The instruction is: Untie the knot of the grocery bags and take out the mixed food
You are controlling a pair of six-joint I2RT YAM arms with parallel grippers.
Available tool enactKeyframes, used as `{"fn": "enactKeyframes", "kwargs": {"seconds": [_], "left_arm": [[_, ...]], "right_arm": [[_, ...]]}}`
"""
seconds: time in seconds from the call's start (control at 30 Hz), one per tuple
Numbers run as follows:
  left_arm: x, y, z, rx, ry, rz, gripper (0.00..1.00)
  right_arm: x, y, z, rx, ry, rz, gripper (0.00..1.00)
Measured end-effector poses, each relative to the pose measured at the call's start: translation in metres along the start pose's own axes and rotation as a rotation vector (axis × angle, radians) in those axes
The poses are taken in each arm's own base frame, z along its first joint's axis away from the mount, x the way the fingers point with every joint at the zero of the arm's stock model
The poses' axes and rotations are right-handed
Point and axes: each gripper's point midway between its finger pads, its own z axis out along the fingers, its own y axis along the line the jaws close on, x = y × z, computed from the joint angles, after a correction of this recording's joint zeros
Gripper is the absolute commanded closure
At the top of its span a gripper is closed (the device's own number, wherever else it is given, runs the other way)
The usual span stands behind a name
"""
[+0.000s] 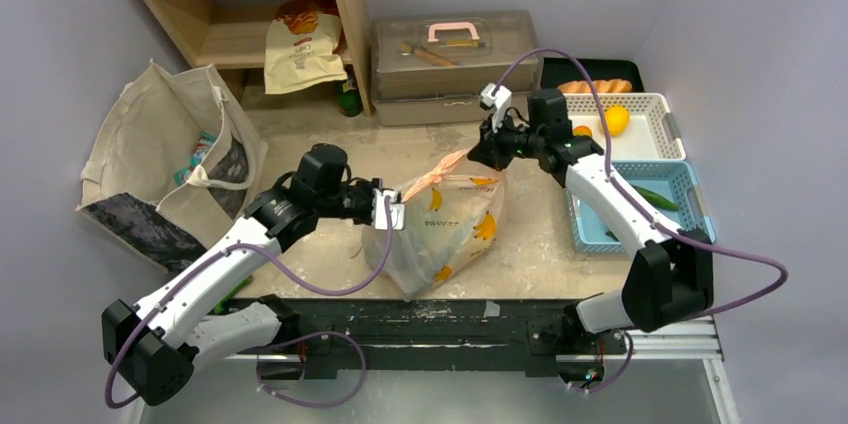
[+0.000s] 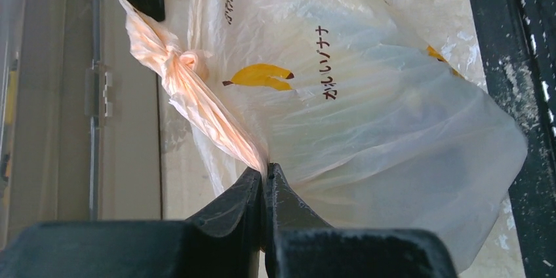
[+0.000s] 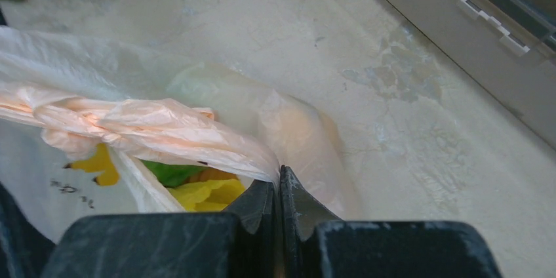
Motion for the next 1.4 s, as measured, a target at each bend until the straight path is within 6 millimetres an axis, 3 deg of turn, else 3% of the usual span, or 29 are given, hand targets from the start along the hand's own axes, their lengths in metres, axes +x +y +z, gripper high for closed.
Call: {"fn": "enactKeyframes", "kwargs": {"seconds": [0.2,0.37,0.47,0.5,0.63,0.87,0.97,1.1,1.13,1.23,1.4], "left_arm": [[0.010,-0.014,-0.013,-0.038,0.010,0.149,1.00],[0.014,-0.013,-0.019,-0.086,0.015,0.153,1.00],[0.020,-0.002,-0.023,-0.132,0.026,0.070,0.56],[0.026,-0.002,-0.024,-0.132,0.045,0.025,0.47],[0.037,-0.004,-0.021,-0.109,0.089,-0.170,0.36],[-0.003,0.040,0.008,-0.136,0.043,-0.256,0.34],[-0.012,0.055,0.026,-0.138,0.038,-0.269,0.43],[0.005,0.056,0.051,-0.118,0.094,-0.311,0.93],[0.010,0.053,0.056,-0.111,0.110,-0.326,1.00],[0.016,0.053,0.058,-0.116,0.131,-0.342,1.00],[-0.008,0.062,0.035,-0.165,0.048,-0.365,1.00]], "right_arm": [[-0.019,0.014,-0.031,-0.017,-0.086,0.170,1.00],[-0.014,0.021,-0.047,-0.003,-0.113,0.236,1.00],[-0.009,0.020,-0.051,0.005,-0.115,0.241,1.00],[-0.008,0.015,-0.053,0.027,-0.118,0.232,1.00],[-0.008,-0.001,-0.059,0.081,-0.129,0.209,1.00],[-0.015,0.020,-0.048,0.024,-0.130,0.129,1.00],[-0.015,0.020,-0.048,0.021,-0.129,0.117,1.00],[-0.015,0.020,-0.048,0.024,-0.129,0.111,1.00],[-0.015,0.019,-0.048,0.026,-0.128,0.110,1.00],[-0.013,0.019,-0.047,0.028,-0.121,0.098,1.00],[-0.009,0.013,-0.048,0.070,-0.104,0.073,1.00]]}}
